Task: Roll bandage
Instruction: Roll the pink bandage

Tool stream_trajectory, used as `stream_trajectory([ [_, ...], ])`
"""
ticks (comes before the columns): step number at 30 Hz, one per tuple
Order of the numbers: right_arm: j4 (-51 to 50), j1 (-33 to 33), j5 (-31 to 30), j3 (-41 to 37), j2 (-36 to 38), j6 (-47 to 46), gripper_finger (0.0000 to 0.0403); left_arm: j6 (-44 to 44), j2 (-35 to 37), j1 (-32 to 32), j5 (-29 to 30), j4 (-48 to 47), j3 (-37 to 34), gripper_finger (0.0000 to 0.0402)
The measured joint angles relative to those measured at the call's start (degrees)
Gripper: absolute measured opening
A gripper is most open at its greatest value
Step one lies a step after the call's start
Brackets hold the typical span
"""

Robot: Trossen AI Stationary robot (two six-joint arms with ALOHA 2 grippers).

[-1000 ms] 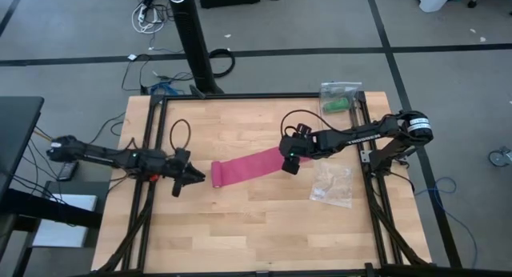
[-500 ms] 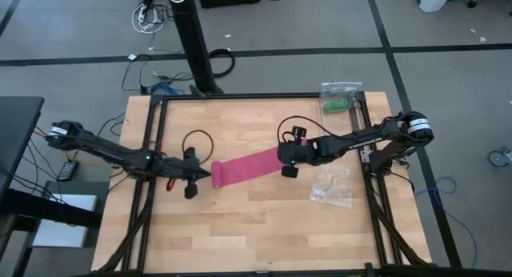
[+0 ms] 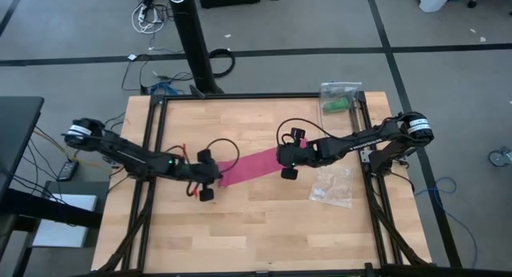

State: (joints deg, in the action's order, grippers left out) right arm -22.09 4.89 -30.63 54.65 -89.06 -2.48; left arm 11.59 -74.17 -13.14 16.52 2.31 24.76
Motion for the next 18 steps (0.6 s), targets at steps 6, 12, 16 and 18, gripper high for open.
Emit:
stream_trajectory([
  [6, 0.0, 0.0, 0.0, 0.0, 0.0, 0.4, 0.0009, -2.4, -5.7, 2.0, 0.4, 3.6, 2.9, 0.0004],
  [12, 0.0, 0.0, 0.0, 0.0, 0.0, 0.7, 0.0009, -4.2, -3.3, 2.8, 2.2, 4.9, 5.4, 0.0003],
  [16, 0.0, 0.2, 0.0, 0.0, 0.0, 0.7, 0.0009, -3.4, 0.8, 2.4, 1.3, -5.7, 8.6, 0.0003],
  [18, 0.0, 0.5, 0.0, 0.0, 0.0, 1.1, 0.0009, -2.2, 2.4, 1.4, -1.4, -11.2, 9.6, 0.0003],
])
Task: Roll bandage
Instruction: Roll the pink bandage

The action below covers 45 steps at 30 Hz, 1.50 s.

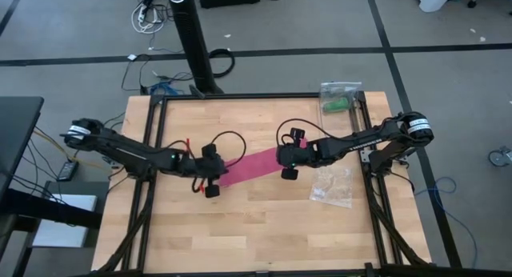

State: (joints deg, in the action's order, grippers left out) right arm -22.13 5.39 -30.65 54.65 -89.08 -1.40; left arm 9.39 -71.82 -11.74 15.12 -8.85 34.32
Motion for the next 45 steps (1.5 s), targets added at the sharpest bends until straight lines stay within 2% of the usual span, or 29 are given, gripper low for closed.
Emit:
stream_trajectory([
  [2, 0.0, 0.4, 0.0, 0.0, 0.0, 0.1, 0.0009, 0.9, 0.4, -1.4, -3.7, -3.3, 0.3, 0.0003],
  [4, 0.0, 0.7, 0.0, 0.0, 0.0, 0.2, 0.0009, 1.3, 0.1, -3.2, -4.9, -7.3, 0.0, 0.0003],
  [8, 0.0, 1.2, 0.0, 0.0, 0.0, 0.2, 0.0009, 1.4, -1.9, -5.6, -2.7, -6.3, 0.1, 0.0003],
  [13, 0.1, 1.4, 0.0, 0.0, 0.0, 0.2, 0.0009, 1.7, -5.0, -5.5, -1.2, -5.6, 0.1, 0.0003],
  [23, 0.2, 1.4, 0.0, 0.0, 0.0, 0.1, 0.0009, 0.8, -10.7, -3.9, -0.4, 3.2, 0.2, 0.0003],
  [40, 0.4, 1.6, 0.4, 0.0, 0.0, 0.4, 0.0009, -0.1, -10.8, 2.0, 2.3, 12.0, 0.1, 0.0003],
  [45, 2.0, 3.2, 2.0, 0.0, 0.0, -0.1, 0.0017, 0.1, -7.4, 1.8, 1.1, 13.7, 0.1, 0.0003],
])
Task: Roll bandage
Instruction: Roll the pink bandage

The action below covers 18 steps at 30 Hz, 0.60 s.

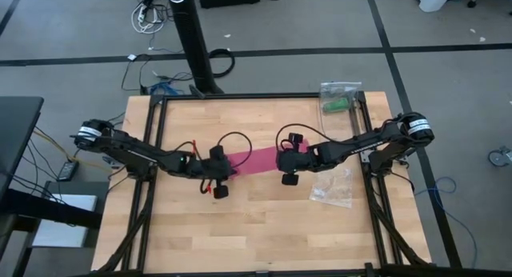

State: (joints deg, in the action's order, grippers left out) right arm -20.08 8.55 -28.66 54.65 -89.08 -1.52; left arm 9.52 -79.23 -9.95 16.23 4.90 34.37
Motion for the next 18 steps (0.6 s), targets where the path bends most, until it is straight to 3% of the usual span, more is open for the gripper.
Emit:
stream_trajectory([
  [9, 24.0, 0.3, 17.6, 0.1, -1.2, 2.7, 0.0033, 2.6, 9.2, -2.6, -0.2, -1.2, -2.1, 0.0003],
  [14, 38.2, -1.7, 24.8, 0.7, -7.0, 5.6, 0.0019, 6.6, 14.0, -5.3, 2.3, 1.4, -7.2, 0.0003],
  [18, 40.9, -3.1, 26.9, 5.6, -13.7, 6.8, 0.0007, 8.9, 17.4, -7.7, 4.5, 2.7, -10.7, 0.0003],
])
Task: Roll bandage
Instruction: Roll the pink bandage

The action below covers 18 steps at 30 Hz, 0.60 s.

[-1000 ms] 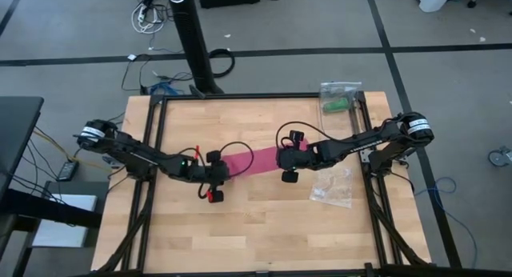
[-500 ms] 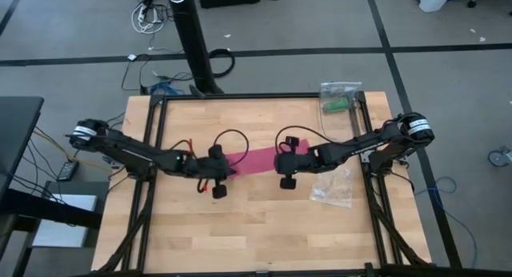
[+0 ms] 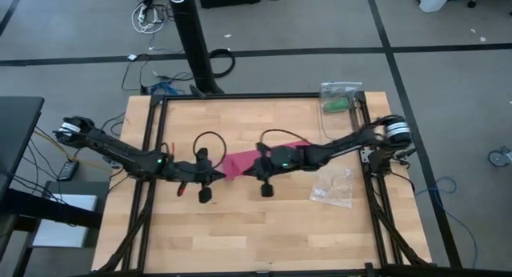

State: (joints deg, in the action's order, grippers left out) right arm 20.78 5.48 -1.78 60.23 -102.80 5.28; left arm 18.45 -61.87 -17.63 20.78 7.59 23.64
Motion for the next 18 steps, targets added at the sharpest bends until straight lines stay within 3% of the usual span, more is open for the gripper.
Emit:
stream_trajectory([
  [5, -1.6, -1.7, 0.1, 8.9, -8.9, 1.9, 0.0003, 3.1, 3.4, -3.0, 2.5, -2.7, -2.4, 0.0003],
  [10, -10.6, -4.2, -0.1, 16.5, -15.5, 2.0, 0.0004, 6.6, 6.8, -6.3, 7.2, -7.3, -3.7, 0.0003],
  [18, -21.9, -7.0, -1.7, 18.8, -18.0, 1.2, 0.0004, 10.2, 4.9, -6.9, 6.6, -8.1, -4.4, 0.0003],
])
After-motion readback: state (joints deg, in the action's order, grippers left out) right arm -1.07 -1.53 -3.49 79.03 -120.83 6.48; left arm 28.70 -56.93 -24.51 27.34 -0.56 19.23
